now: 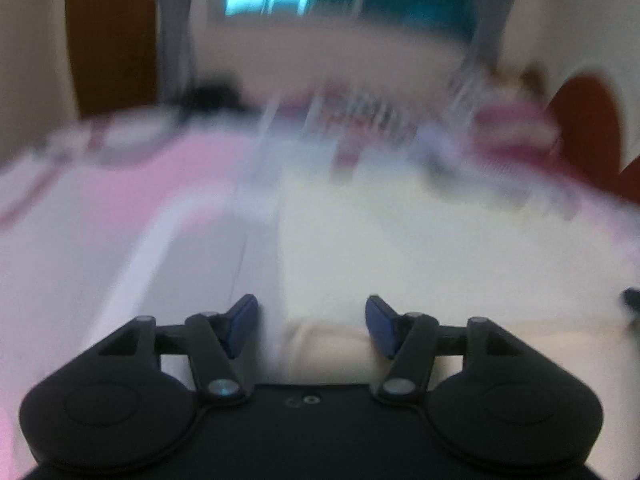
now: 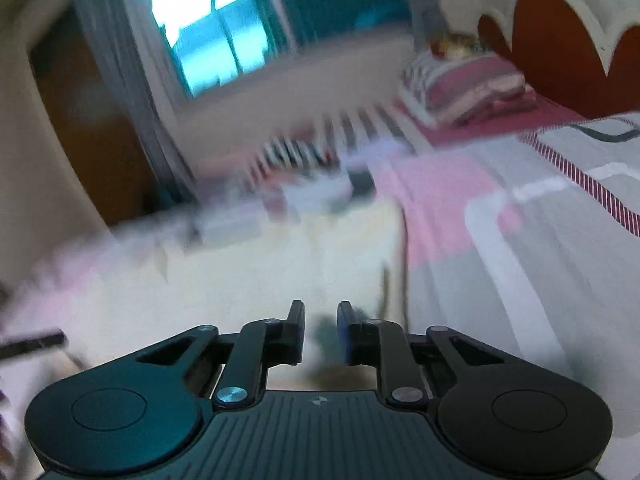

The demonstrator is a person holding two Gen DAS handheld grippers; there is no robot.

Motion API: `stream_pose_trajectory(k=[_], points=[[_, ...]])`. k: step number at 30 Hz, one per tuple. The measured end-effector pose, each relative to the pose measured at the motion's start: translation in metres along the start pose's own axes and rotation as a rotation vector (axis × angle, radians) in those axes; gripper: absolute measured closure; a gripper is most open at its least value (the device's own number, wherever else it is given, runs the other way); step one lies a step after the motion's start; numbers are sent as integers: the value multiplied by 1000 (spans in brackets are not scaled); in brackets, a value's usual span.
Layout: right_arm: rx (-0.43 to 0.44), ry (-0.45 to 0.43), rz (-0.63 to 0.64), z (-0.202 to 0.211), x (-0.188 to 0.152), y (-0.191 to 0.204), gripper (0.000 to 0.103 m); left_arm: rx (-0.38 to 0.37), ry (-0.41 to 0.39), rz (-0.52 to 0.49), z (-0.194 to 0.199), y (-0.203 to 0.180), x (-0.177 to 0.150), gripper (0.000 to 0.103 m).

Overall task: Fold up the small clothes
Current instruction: 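Open the right tool and release the folded hem onto the sweater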

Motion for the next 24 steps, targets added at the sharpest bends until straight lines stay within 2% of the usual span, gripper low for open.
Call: stream_pose_trajectory(k=[2, 5, 7, 9, 10, 11, 13, 14, 15, 17, 18, 19, 20, 21, 22, 23, 24], points=[[-21, -8, 28, -1, 1, 4, 90, -3, -12, 49, 9, 9, 5, 41], [57, -75, 47, 1, 13, 22, 90, 5, -137, 11, 24, -3, 26, 41], [110, -63, 43, -17, 21, 41, 90, -45, -175, -48, 17, -25, 43, 33], [195, -53, 53, -40, 24, 70, 90, -86, -174, -110, 0, -45, 55, 26], [223, -38, 62, -52, 24, 83, 90, -94, -157, -129, -12, -52, 58, 26], [253, -22, 66, -64, 23, 96, 90, -85, -134, -140, -24, -55, 59, 27], [295, 8, 65, -82, 19, 111, 90, -73, -89, -133, -47, -48, 59, 35], [294, 20, 76, -89, 16, 115, 90, -65, -44, -130, -60, -41, 56, 34], [286, 33, 88, -95, 13, 117, 90, -43, -2, -132, -71, -33, 51, 30], [213, 26, 100, -100, 10, 104, 90, -56, -39, -67, -73, -6, 47, 29], [145, 1, 76, -99, 11, 90, 90, -61, -44, -57, -71, 0, 47, 29], [92, -9, 28, -100, 13, 73, 91, -34, -45, -72, -71, 4, 45, 19], [102, -8, -25, -100, 13, 58, 90, -13, -40, -69, -72, 7, 43, 17], [131, 1, -56, -99, 13, 49, 90, -14, -48, -35, -70, 12, 41, 21], [140, 8, -46, -96, 15, 48, 90, 7, -68, -35, -61, 11, 42, 34], [141, -1, -22, -89, 18, 50, 90, 27, -107, -75, -49, 3, 41, 35], [165, -26, -3, -80, 21, 54, 90, 23, -146, -118, -37, -9, 40, 31]])
Point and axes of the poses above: each gripper's, at about its wrist camera, not at the fingertips, and z roughly against the way its jaws point, y to its left, x to its top, the point moved 1 cm from there along -z, roughly the way its jaws point, and after that the axes turned 12 degrees about -y, right-handed, at the moved point
